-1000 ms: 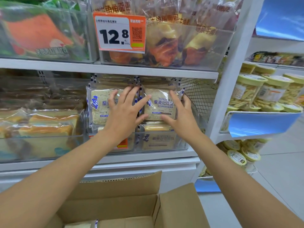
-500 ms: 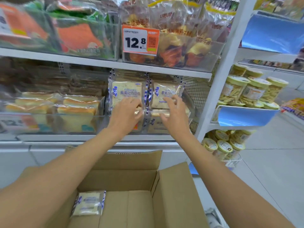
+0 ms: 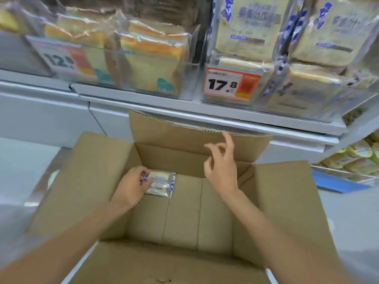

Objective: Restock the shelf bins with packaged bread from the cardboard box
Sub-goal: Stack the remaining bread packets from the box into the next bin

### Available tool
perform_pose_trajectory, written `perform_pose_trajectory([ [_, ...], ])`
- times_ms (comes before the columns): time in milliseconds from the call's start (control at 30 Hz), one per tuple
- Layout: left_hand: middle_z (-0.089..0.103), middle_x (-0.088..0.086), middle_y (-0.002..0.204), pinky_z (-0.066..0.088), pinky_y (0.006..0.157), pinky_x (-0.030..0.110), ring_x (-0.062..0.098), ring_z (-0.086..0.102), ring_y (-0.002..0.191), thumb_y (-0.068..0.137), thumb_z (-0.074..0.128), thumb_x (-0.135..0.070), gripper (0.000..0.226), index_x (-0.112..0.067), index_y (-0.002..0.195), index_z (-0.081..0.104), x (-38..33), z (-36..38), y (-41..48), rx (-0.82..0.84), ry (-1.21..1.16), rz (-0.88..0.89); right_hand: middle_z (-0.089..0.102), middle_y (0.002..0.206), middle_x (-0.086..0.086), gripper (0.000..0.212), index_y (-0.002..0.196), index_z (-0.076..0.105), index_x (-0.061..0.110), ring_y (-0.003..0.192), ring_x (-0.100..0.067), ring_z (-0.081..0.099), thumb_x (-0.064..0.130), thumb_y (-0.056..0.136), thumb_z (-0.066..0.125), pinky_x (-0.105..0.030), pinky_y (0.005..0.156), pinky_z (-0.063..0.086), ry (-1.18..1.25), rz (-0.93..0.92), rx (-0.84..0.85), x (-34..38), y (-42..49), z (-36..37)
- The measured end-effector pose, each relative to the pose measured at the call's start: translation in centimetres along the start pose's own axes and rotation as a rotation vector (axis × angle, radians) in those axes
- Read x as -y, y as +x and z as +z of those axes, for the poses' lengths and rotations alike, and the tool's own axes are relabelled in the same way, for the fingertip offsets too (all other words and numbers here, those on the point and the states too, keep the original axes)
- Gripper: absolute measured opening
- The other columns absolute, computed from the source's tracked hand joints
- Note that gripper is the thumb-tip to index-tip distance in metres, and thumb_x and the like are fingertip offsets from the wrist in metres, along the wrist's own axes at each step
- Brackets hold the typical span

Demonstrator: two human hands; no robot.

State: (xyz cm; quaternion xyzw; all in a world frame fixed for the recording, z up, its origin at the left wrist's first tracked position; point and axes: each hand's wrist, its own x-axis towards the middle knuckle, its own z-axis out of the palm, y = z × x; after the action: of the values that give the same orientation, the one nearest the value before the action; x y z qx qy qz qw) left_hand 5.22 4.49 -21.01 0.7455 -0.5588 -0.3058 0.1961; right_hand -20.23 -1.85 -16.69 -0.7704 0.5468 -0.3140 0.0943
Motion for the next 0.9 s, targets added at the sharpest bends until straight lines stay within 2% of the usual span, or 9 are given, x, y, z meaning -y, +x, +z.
perform_pose_trajectory([
  [133, 0.062, 0.008, 0.094, 0.050, 0.084, 0.036, 0.020, 0.061, 0.084, 0.087, 0.070, -0.019, 0.020, -0.013, 0.105, 0.064, 3.6, 2.7, 0.4, 0.015, -0.010, -0.039, 0.027, 0.150, -0.015, 0.053, 0.125, 0.056, 0.009, 0.117, -0.024, 0.050, -0.009, 0.075, 0.058, -0.029, 0.091, 0.048, 0.042, -0.190, 0.004, -1.4, -3.1, 4.3],
  [200, 0.062, 0.007, 0.102, 0.047, 0.086, 0.028, 0.017, 0.061, 0.091, 0.088, 0.069, -0.017, 0.023, -0.010, 0.110, 0.064, 4.2, 3.5, 0.7, 0.024, -0.025, -0.067, 0.045, 0.138, -0.013, 0.055, 0.118, 0.059, 0.011, 0.108, -0.026, 0.059, -0.010, 0.067, 0.061, -0.033, 0.088, 0.053, 0.068, -0.228, 0.176, -1.6, -5.4, 7.2],
  [267, 0.062, 0.007, 0.107, 0.043, 0.088, 0.024, 0.015, 0.059, 0.094, 0.089, 0.067, -0.016, 0.024, -0.009, 0.112, 0.063, 4.7, 4.0, 1.1, 0.032, -0.032, -0.096, 0.053, 0.134, -0.009, 0.057, 0.120, 0.062, 0.012, 0.113, -0.030, 0.059, -0.011, 0.067, 0.060, -0.039, 0.093, 0.052, 0.065, -0.156, 0.496, -1.7, -6.5, 10.7],
  [367, 0.062, 0.009, 0.110, 0.044, 0.090, 0.026, 0.016, 0.059, 0.097, 0.090, 0.066, -0.016, 0.025, -0.010, 0.114, 0.062, 5.2, 4.5, 1.2, 0.047, -0.045, -0.133, 0.017, 0.162, -0.004, 0.071, 0.149, 0.033, 0.016, 0.145, -0.025, 0.024, -0.004, 0.083, 0.050, -0.036, 0.116, 0.022, -0.037, -0.074, 0.921, -1.6, -6.4, 16.0],
  [467, 0.063, 0.010, 0.111, 0.047, 0.093, 0.030, 0.018, 0.060, 0.098, 0.091, 0.066, -0.015, 0.025, -0.011, 0.115, 0.061, 5.4, 4.9, 1.2, 0.059, -0.043, -0.151, -0.008, 0.164, 0.003, 0.079, 0.156, 0.004, 0.022, 0.150, -0.018, -0.007, 0.003, 0.090, 0.044, -0.035, 0.118, 0.001, -0.153, -0.144, 1.057, -1.9, -6.2, 20.0],
  [600, 0.062, 0.009, 0.112, 0.041, 0.086, 0.019, 0.015, 0.058, 0.099, 0.091, 0.066, -0.013, 0.025, -0.009, 0.115, 0.061, 5.3, 5.4, 1.7, 0.089, -0.045, -0.134, -0.003, 0.164, 0.005, 0.069, 0.156, 0.005, 0.024, 0.151, -0.019, -0.004, 0.012, 0.096, 0.036, -0.039, 0.118, -0.006, -0.277, -0.244, 1.107, -5.3, -7.9, 19.5],
  [733, 0.060, 0.012, 0.117, 0.037, 0.086, 0.017, 0.019, 0.058, 0.105, 0.092, 0.065, -0.014, 0.028, -0.006, 0.118, 0.060, 5.1, 6.4, 2.3, 0.127, -0.032, -0.146, 0.026, 0.157, -0.005, 0.053, 0.146, 0.040, 0.024, 0.144, -0.027, 0.024, 0.019, 0.094, 0.050, -0.038, 0.117, 0.011, -0.183, -0.088, 0.944, -8.7, -10.3, 15.8],
  [833, 0.059, 0.010, 0.120, 0.039, 0.087, 0.022, 0.020, 0.058, 0.103, 0.092, 0.064, -0.017, 0.030, -0.008, 0.120, 0.058, 4.7, 7.3, 1.9, 0.182, -0.003, -0.165, 0.017, 0.156, -0.003, 0.080, 0.152, 0.021, 0.021, 0.146, -0.026, 0.013, 0.029, 0.086, 0.066, -0.049, 0.115, 0.017, -0.225, 0.160, 0.877, -9.1, -10.3, 16.3],
  [900, 0.057, 0.010, 0.122, 0.043, 0.089, 0.026, 0.020, 0.058, 0.103, 0.092, 0.064, -0.019, 0.032, -0.009, 0.122, 0.057, 4.4, 7.6, 1.6, 0.231, 0.015, -0.173, 0.026, 0.149, -0.003, 0.087, 0.150, 0.021, 0.019, 0.142, -0.025, 0.019, 0.035, 0.082, 0.072, -0.048, 0.113, 0.020, -0.241, 0.274, 0.911, -8.7, -9.8, 17.0],
])
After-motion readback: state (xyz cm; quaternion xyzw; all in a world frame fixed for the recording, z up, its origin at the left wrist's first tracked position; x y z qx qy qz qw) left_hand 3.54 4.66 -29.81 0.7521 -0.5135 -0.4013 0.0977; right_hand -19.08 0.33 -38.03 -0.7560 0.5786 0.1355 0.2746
